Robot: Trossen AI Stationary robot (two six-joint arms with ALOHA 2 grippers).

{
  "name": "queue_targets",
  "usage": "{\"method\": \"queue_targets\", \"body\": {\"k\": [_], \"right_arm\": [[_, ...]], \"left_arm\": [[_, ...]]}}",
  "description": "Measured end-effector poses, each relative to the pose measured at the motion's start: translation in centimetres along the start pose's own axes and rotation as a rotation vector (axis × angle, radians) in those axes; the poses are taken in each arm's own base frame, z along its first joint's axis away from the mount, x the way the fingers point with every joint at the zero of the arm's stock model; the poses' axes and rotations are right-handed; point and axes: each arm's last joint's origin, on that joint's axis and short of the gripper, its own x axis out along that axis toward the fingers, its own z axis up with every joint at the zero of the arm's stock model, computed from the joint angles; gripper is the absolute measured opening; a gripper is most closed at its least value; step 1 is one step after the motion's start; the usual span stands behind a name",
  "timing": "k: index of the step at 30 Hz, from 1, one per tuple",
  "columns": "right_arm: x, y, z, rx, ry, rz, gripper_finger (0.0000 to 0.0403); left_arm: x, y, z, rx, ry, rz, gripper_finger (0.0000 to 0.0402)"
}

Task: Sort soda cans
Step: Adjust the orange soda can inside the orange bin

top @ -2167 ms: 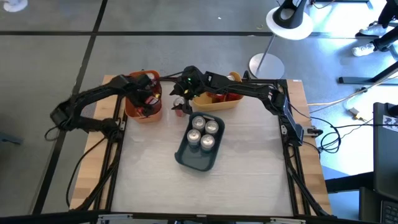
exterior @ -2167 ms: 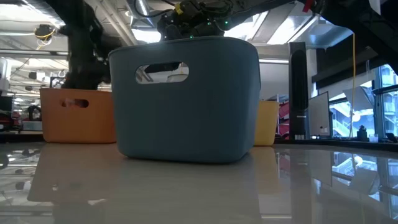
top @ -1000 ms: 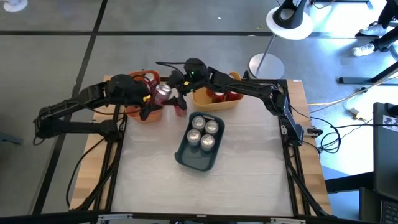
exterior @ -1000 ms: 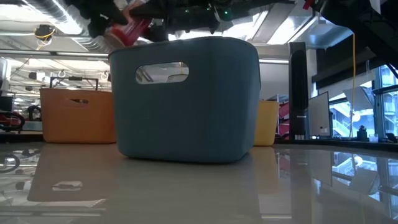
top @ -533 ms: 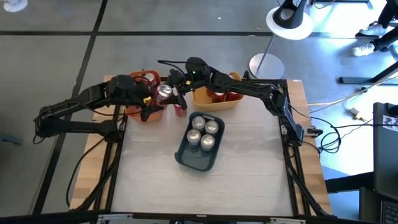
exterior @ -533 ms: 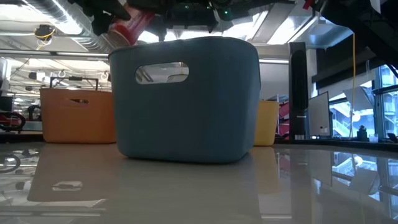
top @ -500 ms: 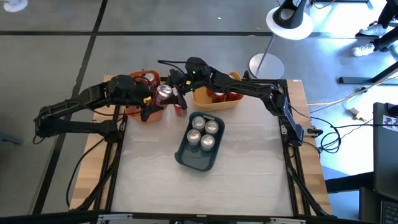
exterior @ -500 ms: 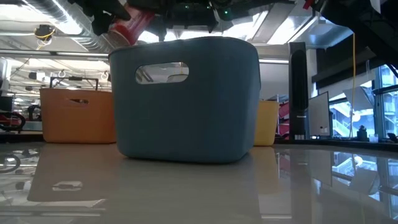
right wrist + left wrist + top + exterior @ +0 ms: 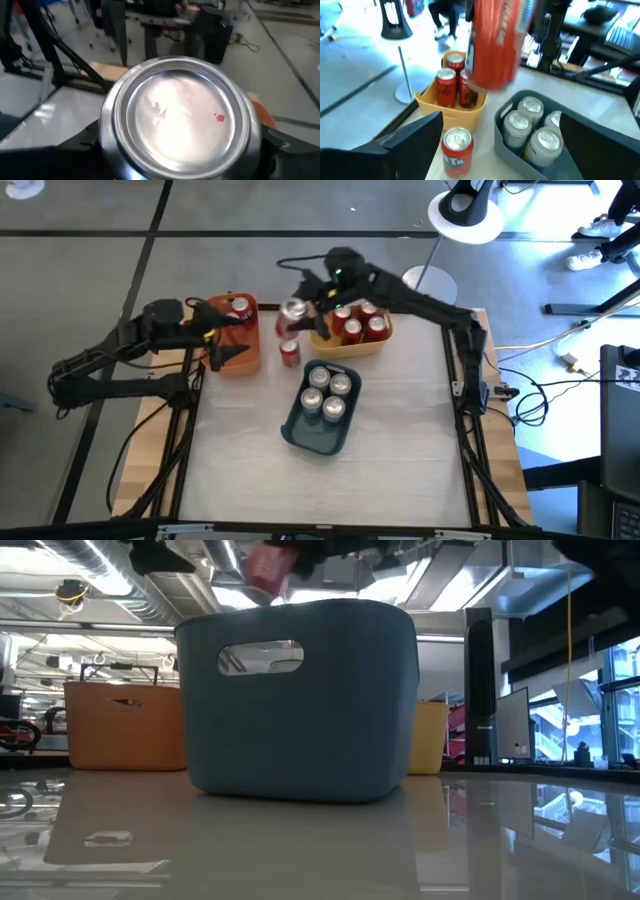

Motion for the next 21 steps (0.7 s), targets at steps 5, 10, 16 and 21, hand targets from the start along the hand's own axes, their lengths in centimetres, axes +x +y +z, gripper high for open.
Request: {"method": "queue_targets", "body": {"k": [5,10,16,21], "right_arm": [[-3.9,-1.0,-0.2,0.053,0.085,-0.028,0.0280],[-5.3,-2.7,-1.4,0.129,0.073,0.010,0.0280],[-3.9,-4.3,-3.4,0.147,-0.075,0.028,0.0280],[-3.4,-5.9,-5.2,0.203,-0.304,-0.009,0.0280]], "left_arm": [[0.0,0.1,-2.1,-0.046,-0.099,-0.018,0.0387],[1.7,0.3,-3.6,-0.085,-0.165,-0.016,0.0388],[3.2,0.6,-3.7,-0.087,-0.197,0.064,0.0388],[4.0,0.6,-3.3,-0.061,-0.223,0.090,0.0388]]}}
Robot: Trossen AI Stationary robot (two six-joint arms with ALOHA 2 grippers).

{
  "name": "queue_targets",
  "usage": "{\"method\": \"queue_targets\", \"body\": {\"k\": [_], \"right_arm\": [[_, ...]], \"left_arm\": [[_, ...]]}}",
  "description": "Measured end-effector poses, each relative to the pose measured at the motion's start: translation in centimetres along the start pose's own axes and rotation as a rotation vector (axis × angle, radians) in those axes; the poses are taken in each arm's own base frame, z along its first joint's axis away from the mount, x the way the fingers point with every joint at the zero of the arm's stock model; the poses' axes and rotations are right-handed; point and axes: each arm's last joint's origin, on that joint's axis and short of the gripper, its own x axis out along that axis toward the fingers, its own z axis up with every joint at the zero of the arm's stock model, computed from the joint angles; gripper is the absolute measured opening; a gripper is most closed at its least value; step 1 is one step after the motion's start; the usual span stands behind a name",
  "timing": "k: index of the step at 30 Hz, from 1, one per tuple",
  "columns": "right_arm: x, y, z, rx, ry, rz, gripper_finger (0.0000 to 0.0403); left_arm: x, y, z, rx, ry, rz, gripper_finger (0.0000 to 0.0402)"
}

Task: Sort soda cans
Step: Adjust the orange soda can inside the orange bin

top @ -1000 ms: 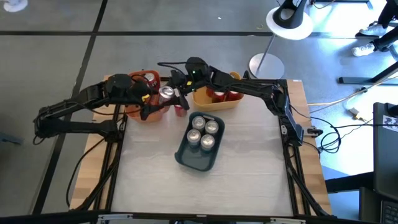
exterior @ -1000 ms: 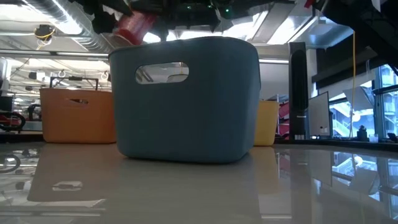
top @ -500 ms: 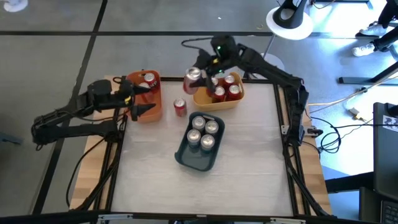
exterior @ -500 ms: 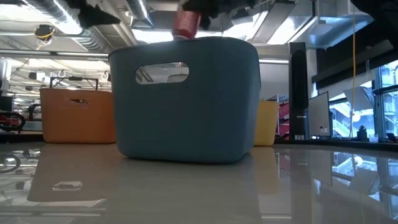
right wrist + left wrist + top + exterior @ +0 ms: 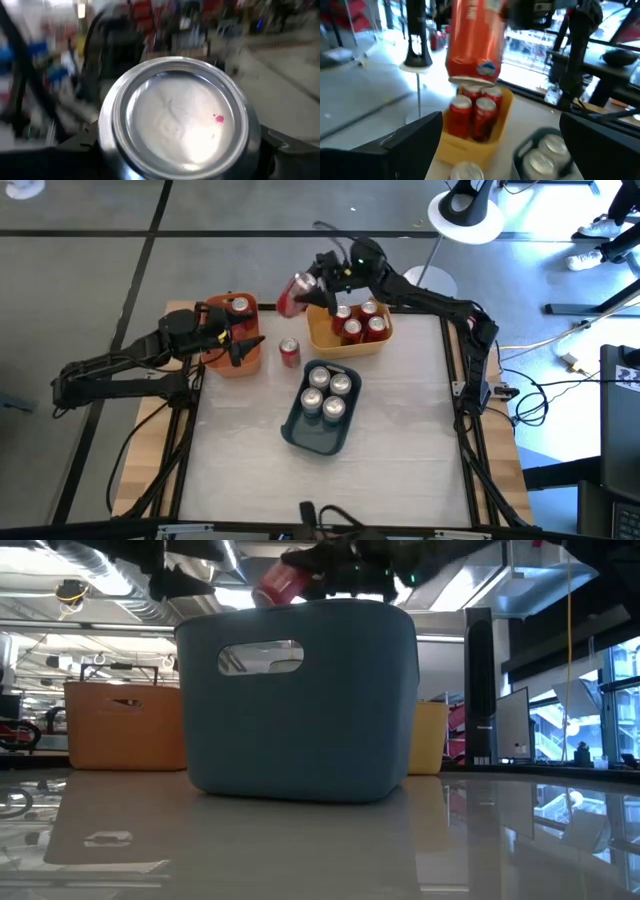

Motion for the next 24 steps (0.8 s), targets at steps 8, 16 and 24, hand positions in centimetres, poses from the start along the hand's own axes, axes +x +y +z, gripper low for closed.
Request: {"method": "queue_targets", "body": {"k": [8,16,24], "right_arm": [[-1.6,-0.7,-2.6,0.300,-0.337,-0.034,0.0280],[-1.8,-0.6,-3.3,0.443,-0.393,-0.014,0.0280],[-0.6,0.6,-3.5,0.472,-0.413,-0.023,0.0280]], "left_arm": [[1.5,0.2,0.7,0.209,-0.085,0.145,0.0388],[4.0,-0.7,1.3,0.447,-0.173,0.203,0.0388],[6.6,-1.8,1.0,0.631,-0.221,0.221,0.0388]]}}
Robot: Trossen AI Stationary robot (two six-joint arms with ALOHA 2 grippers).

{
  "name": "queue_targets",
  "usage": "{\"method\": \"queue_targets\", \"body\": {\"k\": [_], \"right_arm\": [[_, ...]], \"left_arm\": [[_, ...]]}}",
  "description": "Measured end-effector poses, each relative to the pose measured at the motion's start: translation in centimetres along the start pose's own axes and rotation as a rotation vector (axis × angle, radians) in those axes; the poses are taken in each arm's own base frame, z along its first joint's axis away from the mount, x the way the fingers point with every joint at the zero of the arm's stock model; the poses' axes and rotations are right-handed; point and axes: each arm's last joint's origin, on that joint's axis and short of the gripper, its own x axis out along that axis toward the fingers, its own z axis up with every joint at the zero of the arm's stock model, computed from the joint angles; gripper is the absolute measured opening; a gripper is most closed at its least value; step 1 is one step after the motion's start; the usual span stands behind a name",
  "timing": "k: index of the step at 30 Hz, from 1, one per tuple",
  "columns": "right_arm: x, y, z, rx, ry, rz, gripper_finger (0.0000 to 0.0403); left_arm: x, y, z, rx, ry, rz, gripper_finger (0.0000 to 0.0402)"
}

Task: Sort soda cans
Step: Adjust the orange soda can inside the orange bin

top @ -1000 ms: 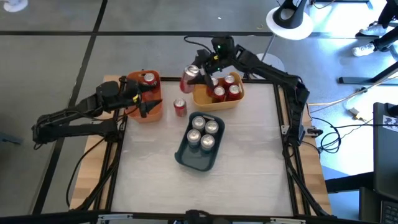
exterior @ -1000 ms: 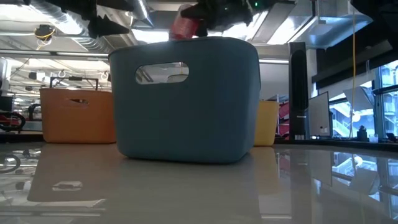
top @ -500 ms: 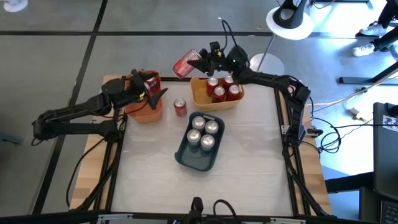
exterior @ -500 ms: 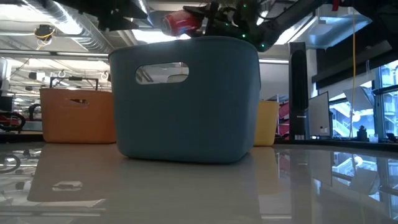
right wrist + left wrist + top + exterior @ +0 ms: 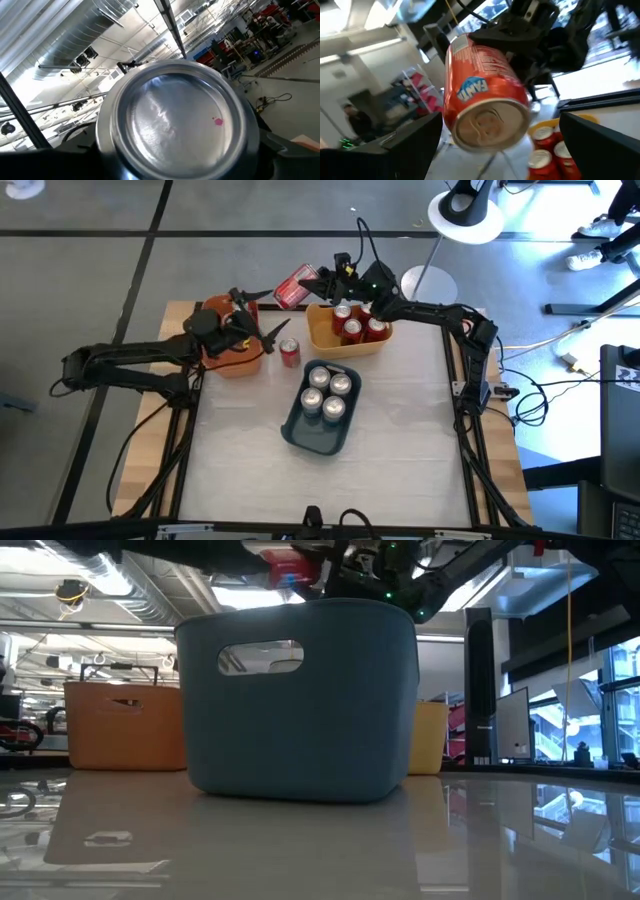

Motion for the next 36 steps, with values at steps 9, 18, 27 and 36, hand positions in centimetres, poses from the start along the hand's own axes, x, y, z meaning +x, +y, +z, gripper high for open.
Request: {"method": "queue_targets", "body": {"k": [9,18,27,36], "right_arm": [[1.1,1.2,-1.3,0.019,-0.026,-0.008,0.0280],[1.2,1.3,-1.5,0.022,-0.023,-0.006,0.0280],[1.2,1.2,-1.6,0.027,-0.016,-0.009,0.0336],[0.1,0.6,0.2,-0.024,0.065,0.099,0.0385]], "left_arm": [[1.6,-0.8,-0.3,0.053,-0.031,0.068,0.0388],[1.6,-0.7,-0.1,0.044,-0.052,0.080,0.0368],[1.6,-0.7,0.0,-0.007,-0.058,0.081,0.0293],[1.0,-0.2,0.3,-0.124,-0.057,0.093,0.0293]]}}
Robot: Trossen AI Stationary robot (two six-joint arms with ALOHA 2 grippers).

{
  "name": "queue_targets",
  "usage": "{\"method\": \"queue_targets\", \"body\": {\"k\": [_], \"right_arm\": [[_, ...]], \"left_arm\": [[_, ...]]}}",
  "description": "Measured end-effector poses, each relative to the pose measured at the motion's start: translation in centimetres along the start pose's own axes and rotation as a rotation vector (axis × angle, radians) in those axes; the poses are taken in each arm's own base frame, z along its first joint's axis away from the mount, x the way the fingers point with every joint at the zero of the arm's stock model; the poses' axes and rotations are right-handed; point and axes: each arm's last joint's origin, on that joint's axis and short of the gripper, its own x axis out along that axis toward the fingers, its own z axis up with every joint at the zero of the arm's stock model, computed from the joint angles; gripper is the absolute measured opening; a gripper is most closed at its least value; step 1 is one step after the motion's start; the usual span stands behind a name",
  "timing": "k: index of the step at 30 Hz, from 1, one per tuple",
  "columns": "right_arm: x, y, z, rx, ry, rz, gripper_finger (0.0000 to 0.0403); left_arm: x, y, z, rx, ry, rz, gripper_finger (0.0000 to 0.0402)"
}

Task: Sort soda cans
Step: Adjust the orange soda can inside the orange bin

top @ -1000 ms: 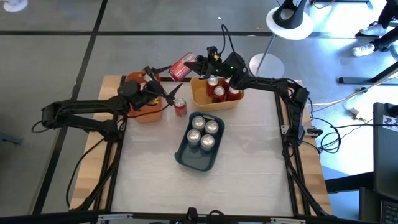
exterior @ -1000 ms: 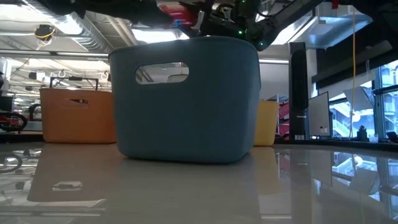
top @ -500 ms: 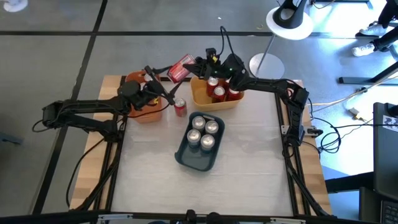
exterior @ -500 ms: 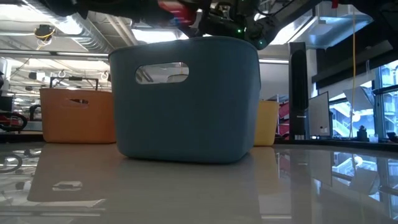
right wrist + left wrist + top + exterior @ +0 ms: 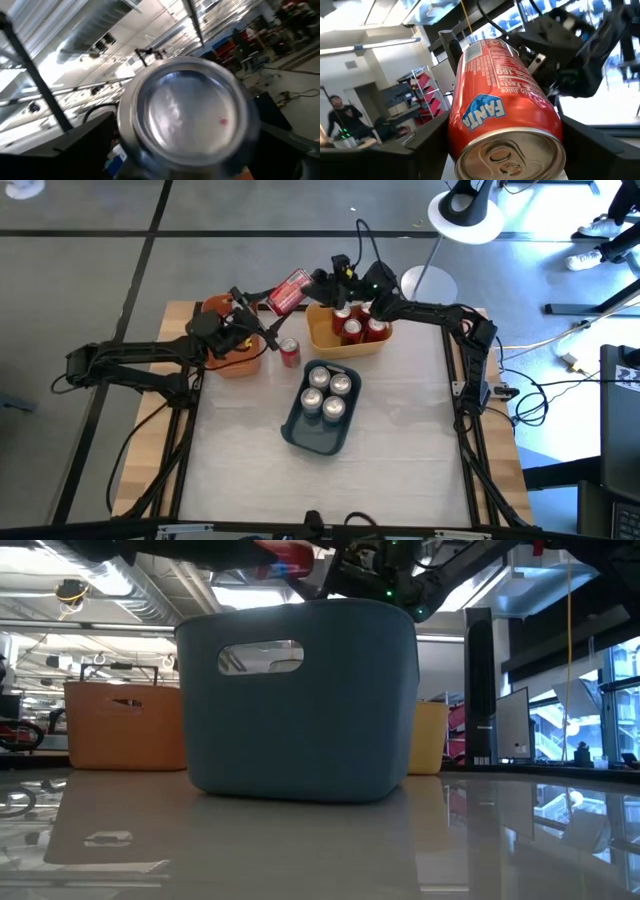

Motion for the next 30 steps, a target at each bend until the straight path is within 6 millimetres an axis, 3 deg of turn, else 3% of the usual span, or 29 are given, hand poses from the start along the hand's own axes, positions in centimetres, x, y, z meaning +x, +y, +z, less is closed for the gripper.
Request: {"method": "queue_targets", "body": {"k": [8,14,22,30], "right_arm": [[-3.0,0.3,4.5,-0.121,0.016,0.067,0.0379],[-4.5,-0.4,5.5,-0.136,0.069,0.074,0.0380],[-4.3,-0.1,4.9,-0.149,0.193,0.164,0.0380],[-3.6,0.1,3.7,-0.150,0.273,0.204,0.0381]], "left_arm": [[-1.4,1.9,1.6,-0.072,0.121,0.062,0.0294],[-2.4,3.5,3.7,-0.124,0.366,0.016,0.0294],[-4.6,5.9,5.9,-0.322,0.847,0.064,0.0294],[-5.9,5.9,3.7,-0.420,1.264,0.028,0.0293]]}}
